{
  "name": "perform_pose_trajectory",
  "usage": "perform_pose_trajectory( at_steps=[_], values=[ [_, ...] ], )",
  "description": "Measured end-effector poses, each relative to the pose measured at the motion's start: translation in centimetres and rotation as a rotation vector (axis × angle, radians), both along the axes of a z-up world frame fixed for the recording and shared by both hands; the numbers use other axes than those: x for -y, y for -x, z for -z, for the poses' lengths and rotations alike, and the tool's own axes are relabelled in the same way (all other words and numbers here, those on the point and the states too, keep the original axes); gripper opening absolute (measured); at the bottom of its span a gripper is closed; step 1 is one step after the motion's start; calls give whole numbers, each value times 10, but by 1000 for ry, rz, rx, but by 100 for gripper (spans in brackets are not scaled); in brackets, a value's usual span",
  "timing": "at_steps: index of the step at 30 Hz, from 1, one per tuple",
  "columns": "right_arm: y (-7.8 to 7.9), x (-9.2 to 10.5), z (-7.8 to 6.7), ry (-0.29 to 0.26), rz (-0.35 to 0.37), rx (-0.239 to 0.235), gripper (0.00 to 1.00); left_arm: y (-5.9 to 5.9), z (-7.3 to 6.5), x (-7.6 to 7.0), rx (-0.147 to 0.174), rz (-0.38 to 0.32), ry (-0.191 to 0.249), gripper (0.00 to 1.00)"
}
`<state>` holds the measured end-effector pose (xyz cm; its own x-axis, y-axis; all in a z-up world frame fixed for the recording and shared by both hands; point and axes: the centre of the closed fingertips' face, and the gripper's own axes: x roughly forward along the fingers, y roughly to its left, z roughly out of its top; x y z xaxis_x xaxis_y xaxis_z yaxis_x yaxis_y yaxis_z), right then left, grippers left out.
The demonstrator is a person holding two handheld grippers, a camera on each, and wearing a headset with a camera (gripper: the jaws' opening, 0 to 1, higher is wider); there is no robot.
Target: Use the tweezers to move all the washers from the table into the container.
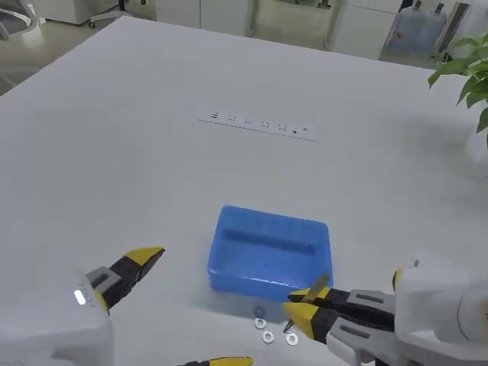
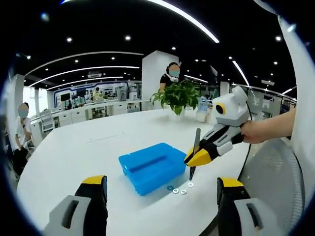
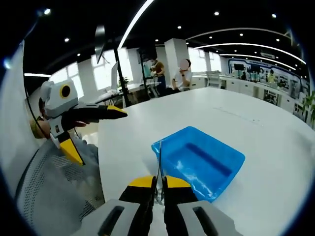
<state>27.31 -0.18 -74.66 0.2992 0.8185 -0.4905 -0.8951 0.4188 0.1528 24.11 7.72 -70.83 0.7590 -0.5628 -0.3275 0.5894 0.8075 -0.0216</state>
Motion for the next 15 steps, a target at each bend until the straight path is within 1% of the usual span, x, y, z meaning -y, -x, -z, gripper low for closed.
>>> perform_pose_trajectory(
  at_steps=[1,3,4,5,6,7,9,10,12,13,15],
  values=[
    [-1,1,-2,-4,4,1,3,-1,-1,0,2,-1,10,99],
    [-4,3,-7,-15,16,4,3,-1,-1,-2,0,-10,11,99],
    [-5,4,-10,-22,27,10,3,-1,-2,-2,5,-11,15,99],
    [-7,5,-12,-27,33,14,3,-1,-5,0,16,-7,28,99],
    [-9,6,-15,-35,42,13,3,0,-8,3,22,1,45,99],
    [-9,7,-17,-40,47,13,3,0,-13,8,30,14,85,99],
    [-13,9,-21,-49,62,22,3,1,-22,13,46,28,151,99],
    [-14,9,-22,-50,66,24,3,0,-25,14,57,28,163,99],
    [-19,11,-25,-57,89,26,3,0,-28,11,76,15,162,99],
    [-22,12,-28,-68,96,23,3,-1,-28,9,76,6,156,99],
    [-25,11,-32,-86,105,26,3,-2,-29,6,82,-8,167,99]
  ],
)
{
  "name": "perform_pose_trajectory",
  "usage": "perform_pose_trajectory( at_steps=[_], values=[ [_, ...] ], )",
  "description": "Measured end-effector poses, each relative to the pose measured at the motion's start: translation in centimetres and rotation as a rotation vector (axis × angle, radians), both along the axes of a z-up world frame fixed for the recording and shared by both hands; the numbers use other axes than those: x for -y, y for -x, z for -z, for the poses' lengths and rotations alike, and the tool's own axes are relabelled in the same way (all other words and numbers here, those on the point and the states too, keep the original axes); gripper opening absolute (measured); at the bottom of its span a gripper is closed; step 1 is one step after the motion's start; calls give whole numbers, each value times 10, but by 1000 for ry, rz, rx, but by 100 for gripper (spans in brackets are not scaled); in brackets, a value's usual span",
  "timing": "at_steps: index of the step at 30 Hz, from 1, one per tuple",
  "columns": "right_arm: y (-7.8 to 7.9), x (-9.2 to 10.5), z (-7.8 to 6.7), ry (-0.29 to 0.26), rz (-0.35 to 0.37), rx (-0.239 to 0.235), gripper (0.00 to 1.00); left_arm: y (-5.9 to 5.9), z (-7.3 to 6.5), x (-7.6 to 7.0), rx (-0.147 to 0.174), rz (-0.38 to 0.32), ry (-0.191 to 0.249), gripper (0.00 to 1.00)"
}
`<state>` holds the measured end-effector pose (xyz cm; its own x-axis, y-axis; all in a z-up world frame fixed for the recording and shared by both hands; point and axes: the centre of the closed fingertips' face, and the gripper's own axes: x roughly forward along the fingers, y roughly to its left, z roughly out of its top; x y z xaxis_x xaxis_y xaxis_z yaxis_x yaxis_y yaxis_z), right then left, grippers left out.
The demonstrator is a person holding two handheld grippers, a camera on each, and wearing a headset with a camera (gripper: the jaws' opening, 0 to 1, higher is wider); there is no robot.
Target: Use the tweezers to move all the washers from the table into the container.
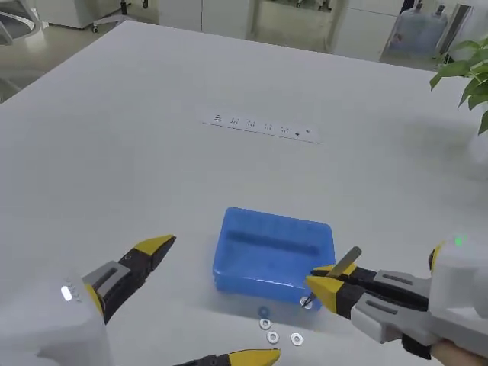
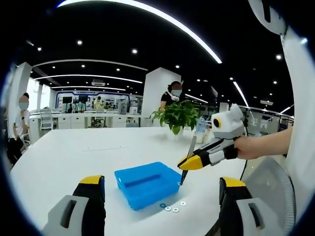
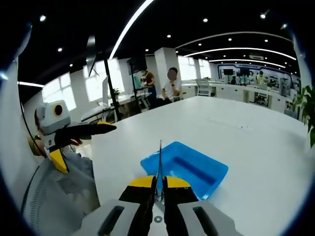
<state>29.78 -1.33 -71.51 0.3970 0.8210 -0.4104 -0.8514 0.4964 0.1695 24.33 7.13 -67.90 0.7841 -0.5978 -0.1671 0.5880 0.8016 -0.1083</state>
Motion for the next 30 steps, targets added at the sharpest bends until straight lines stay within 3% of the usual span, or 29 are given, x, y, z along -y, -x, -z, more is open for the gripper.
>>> perform_pose_trajectory(
  at_steps=[8,10,15,24,30],
  values=[
    [-29,1,-1,36,48,44,3,-1,0,-4,4,-19,-4,99],
    [-41,3,3,56,68,59,3,-1,1,-4,-1,-21,-7,98],
    [-61,1,22,99,83,45,3,-1,4,-4,-9,-16,-18,97],
    [-75,-1,56,193,66,29,3,-1,6,-3,-20,-9,-15,96],
    [-78,-3,63,205,64,24,3,-1,6,-3,-27,-7,-4,96]
  ],
)
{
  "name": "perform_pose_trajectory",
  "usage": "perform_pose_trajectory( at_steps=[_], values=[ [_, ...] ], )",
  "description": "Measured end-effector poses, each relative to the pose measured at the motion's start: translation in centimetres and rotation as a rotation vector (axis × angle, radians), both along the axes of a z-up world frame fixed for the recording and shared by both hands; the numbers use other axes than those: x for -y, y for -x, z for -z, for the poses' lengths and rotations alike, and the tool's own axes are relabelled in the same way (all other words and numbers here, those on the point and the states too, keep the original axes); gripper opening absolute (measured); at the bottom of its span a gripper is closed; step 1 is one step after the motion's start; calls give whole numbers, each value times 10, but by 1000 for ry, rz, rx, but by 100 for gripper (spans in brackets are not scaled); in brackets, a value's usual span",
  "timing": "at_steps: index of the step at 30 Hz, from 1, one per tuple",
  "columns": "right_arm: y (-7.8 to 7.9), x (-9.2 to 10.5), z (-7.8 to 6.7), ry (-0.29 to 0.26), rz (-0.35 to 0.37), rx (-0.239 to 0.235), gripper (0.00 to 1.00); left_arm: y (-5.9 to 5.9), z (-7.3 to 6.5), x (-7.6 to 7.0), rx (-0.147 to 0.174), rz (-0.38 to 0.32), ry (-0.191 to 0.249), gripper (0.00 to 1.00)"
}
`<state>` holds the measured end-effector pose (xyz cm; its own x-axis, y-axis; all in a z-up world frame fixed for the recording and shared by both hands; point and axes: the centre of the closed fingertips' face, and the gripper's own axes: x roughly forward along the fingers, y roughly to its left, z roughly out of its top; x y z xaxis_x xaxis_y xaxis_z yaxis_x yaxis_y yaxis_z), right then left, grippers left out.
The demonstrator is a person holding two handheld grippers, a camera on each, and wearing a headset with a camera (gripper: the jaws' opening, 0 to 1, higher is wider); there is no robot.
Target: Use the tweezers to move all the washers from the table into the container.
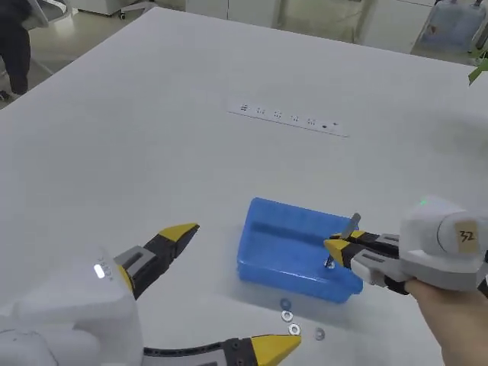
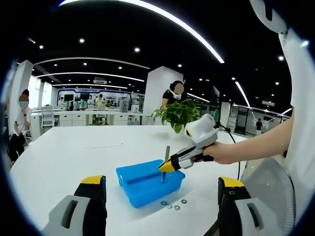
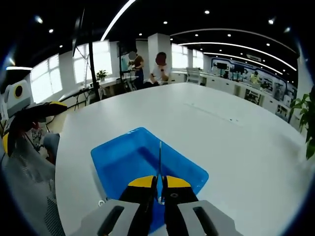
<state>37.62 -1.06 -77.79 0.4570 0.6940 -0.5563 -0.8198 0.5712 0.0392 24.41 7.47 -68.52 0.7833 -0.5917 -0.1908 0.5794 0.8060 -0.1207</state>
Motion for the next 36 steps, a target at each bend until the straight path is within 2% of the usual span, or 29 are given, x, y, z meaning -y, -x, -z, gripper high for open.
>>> perform_pose_trajectory(
  at_steps=[11,15,17,19,21,24,26,29,33,36],
  values=[
    [0,3,-2,-13,16,2,3,1,2,0,-10,3,-2,96],
    [4,6,-12,-50,32,5,3,1,-2,1,3,5,12,96],
    [7,6,-20,-72,32,17,3,1,0,0,-10,3,12,96],
    [10,6,-27,-87,32,23,3,1,0,1,-10,4,14,96],
    [16,6,-35,-111,28,26,3,1,-1,1,-5,4,14,96],
    [28,2,-48,-159,22,25,3,1,3,1,-19,5,6,96],
    [35,0,-55,-187,23,26,3,1,3,1,-16,5,3,96],
    [49,-2,-63,-203,1,47,3,1,3,1,-16,5,-2,96],
    [65,-7,-64,-235,-37,21,3,1,4,1,-19,10,-3,95],
    [77,-9,-58,-243,-53,-9,3,2,4,2,-22,14,-8,95]
  ],
)
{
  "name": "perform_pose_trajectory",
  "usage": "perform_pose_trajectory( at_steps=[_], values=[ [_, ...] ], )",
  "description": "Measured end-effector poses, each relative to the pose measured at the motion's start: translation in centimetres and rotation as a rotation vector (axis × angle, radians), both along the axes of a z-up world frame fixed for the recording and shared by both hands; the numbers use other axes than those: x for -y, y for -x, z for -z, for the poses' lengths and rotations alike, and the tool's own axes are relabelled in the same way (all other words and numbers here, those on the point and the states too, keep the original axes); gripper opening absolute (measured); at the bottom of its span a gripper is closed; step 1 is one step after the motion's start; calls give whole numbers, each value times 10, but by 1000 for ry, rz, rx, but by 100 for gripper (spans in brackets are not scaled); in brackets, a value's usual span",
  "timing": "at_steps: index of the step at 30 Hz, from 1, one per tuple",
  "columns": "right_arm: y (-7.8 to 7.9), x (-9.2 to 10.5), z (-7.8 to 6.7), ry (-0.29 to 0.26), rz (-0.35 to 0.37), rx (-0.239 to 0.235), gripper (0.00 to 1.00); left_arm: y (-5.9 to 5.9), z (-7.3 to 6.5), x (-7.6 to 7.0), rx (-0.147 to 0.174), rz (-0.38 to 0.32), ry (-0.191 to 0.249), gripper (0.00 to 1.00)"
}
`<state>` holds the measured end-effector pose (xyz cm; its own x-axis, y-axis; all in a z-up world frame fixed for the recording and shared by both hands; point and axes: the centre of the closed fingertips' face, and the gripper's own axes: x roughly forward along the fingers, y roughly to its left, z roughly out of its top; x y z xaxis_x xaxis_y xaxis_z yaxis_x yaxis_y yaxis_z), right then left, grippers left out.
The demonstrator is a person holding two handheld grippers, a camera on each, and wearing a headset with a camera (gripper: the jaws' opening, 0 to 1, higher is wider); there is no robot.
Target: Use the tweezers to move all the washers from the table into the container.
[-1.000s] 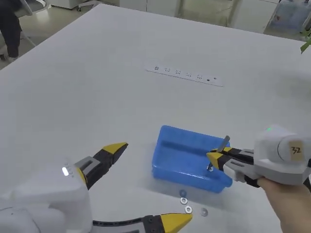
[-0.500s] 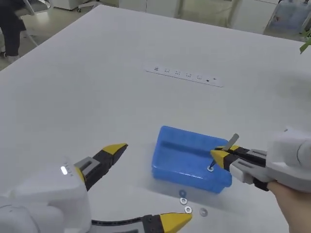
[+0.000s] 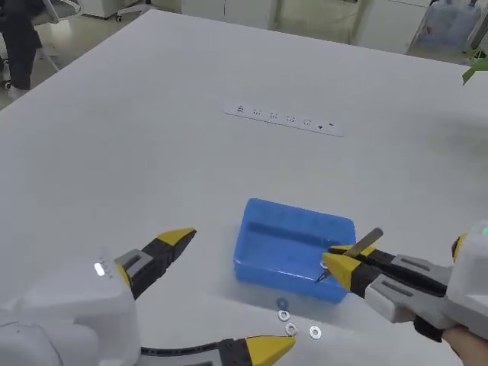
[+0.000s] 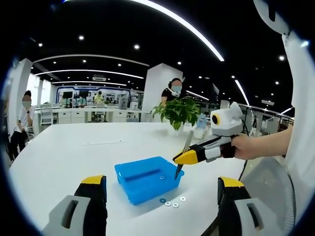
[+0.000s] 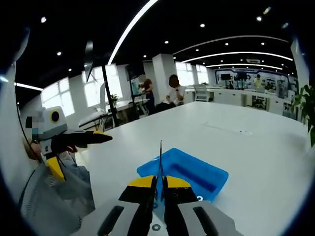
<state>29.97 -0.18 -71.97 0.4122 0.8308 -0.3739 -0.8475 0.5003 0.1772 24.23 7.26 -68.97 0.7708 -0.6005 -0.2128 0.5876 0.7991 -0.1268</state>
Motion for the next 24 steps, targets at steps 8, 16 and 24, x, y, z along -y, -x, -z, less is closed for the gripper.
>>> perform_pose_trajectory(
  at_steps=[8,16,24],
  values=[
    [17,7,43,38,-4,-133,3,0,1,1,-6,6,4,95],
    [17,14,59,63,26,-172,3,2,3,3,-13,19,-4,95],
    [20,15,63,88,17,-159,4,2,4,5,-18,25,-7,95]
  ],
)
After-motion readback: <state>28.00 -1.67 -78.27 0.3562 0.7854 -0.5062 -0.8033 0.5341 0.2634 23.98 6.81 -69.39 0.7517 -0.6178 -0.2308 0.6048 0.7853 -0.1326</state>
